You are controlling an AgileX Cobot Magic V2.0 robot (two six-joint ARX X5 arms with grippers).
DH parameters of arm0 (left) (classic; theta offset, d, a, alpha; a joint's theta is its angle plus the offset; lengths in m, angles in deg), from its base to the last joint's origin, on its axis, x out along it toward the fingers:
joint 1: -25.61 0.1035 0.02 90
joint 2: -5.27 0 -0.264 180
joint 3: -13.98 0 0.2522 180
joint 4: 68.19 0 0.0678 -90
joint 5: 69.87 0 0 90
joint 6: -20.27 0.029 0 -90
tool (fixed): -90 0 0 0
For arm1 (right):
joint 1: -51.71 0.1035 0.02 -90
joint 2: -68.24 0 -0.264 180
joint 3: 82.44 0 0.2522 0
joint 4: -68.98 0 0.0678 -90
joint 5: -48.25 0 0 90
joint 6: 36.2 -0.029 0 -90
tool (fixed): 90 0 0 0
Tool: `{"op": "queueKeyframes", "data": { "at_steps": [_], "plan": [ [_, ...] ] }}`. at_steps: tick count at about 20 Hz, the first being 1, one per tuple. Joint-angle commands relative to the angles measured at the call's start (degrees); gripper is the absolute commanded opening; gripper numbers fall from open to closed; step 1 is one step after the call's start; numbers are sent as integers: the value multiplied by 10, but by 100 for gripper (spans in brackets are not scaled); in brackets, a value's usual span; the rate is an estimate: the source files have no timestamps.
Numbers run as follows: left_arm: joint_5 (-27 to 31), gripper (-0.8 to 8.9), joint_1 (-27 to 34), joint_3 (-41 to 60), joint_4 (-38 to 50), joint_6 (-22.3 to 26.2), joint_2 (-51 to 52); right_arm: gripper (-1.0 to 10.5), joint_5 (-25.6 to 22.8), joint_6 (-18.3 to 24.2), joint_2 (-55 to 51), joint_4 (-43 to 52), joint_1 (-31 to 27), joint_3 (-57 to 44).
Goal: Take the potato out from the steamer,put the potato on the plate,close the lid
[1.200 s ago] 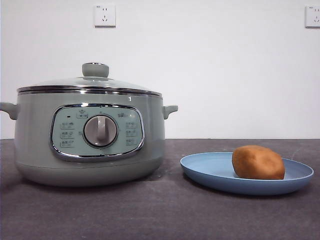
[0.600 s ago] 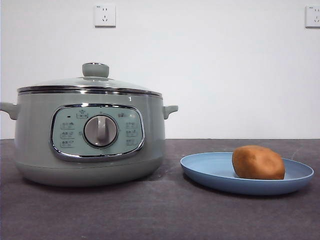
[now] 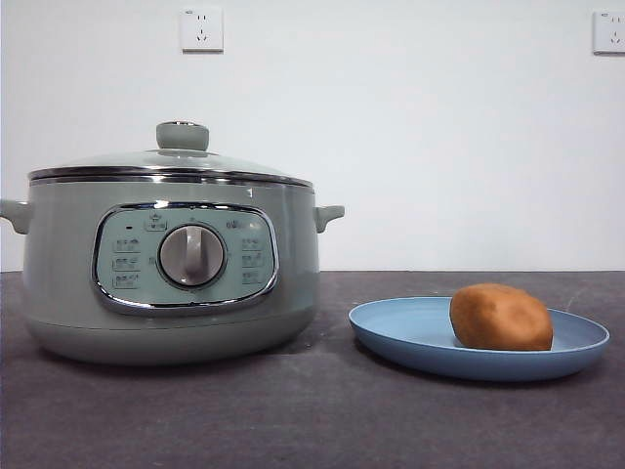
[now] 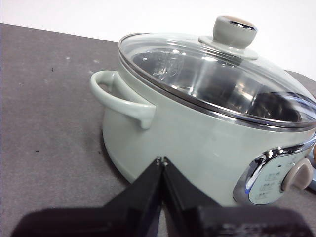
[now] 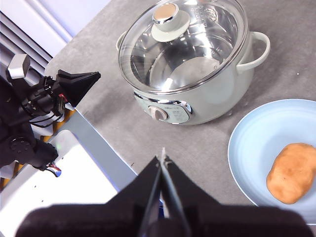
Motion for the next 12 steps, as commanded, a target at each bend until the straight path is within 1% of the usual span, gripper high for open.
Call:
{"op": "queueKeyframes", "data": {
  "at_steps": [1,7,8,9,10,11,12],
  "plan": [
    [-1,-3,2,8,3,-3,2,0,1,3,-1,0,0,1],
    [-1,-3,2,8,3,-3,2,0,2,6,-1,15,1,1],
    [-1,-3,2,8,3,-3,2,0,-7,44,-3,14,0,0],
    [-2,-3,2,8,3,-3,2,0,-34,77,-11,17,-9,-5],
    [-2,-3,2,8,3,-3,2,0,-72,97,-30,44,-24,-23],
    [-1,-3,2,8,3,-3,2,0,-101,101,-54,90,-45,-53],
    [-1,-3,2,8,3,-3,2,0,-102,98,-85,158,-76,-100]
  ]
}}
